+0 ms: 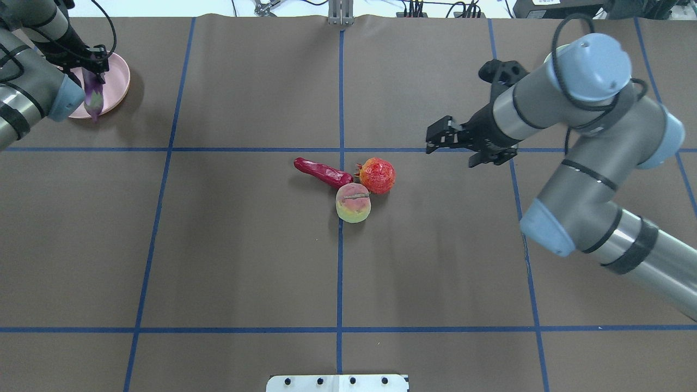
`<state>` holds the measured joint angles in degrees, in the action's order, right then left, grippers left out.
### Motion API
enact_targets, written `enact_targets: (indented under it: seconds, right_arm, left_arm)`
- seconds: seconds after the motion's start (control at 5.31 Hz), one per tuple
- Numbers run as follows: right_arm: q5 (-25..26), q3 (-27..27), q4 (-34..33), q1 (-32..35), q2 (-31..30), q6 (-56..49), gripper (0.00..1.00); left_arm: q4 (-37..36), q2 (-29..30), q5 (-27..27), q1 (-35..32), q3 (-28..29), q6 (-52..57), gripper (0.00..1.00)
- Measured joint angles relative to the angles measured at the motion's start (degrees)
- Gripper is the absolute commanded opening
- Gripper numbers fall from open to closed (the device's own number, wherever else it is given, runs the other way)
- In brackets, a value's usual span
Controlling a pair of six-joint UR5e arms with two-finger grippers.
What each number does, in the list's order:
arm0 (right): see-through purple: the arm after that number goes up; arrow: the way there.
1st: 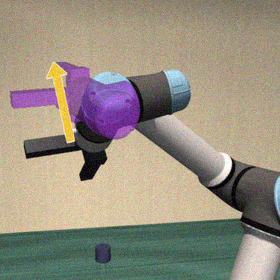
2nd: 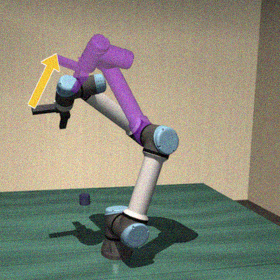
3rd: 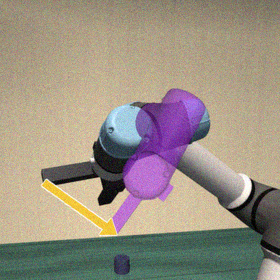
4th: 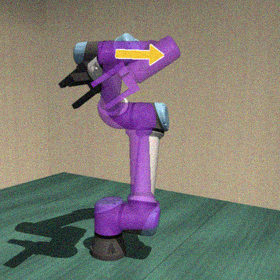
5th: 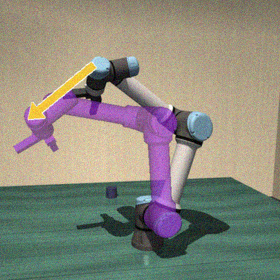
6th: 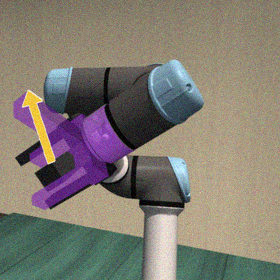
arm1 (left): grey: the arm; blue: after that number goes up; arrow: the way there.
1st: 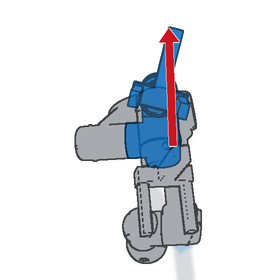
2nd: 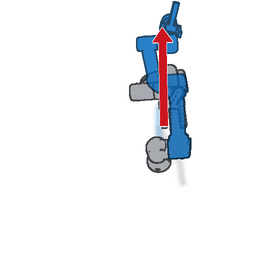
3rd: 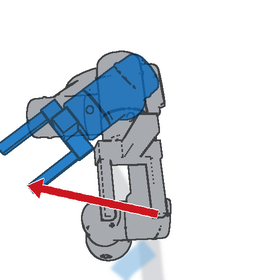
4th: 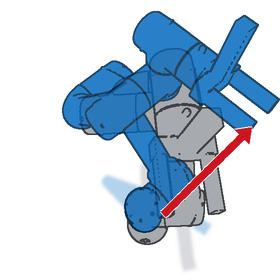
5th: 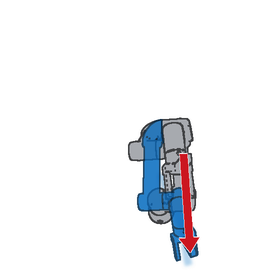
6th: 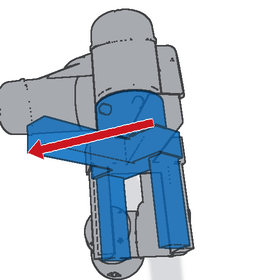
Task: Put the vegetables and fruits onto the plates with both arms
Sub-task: 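Grasp the red pomegranate with right gripper while left gripper releases eggplant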
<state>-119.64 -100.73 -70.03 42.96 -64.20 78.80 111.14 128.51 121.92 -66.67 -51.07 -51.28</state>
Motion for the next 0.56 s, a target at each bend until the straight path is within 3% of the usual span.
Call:
enact_targets:
  seconds: [0.19, 0.56]
  right_arm:
    - [4.88, 2.64, -0.08, -3.93, 4.21, 5.01, 1.00]
    - [10.06, 5.77, -0.32, -7.42, 7.09, 9.99, 1.00]
  left_arm:
    - [0.16, 0.05, 2.28, -0.94, -0.28, -0.04, 1.00]
    - [0.57, -0.34, 5.09, -1.97, -1.97, -0.40, 1.00]
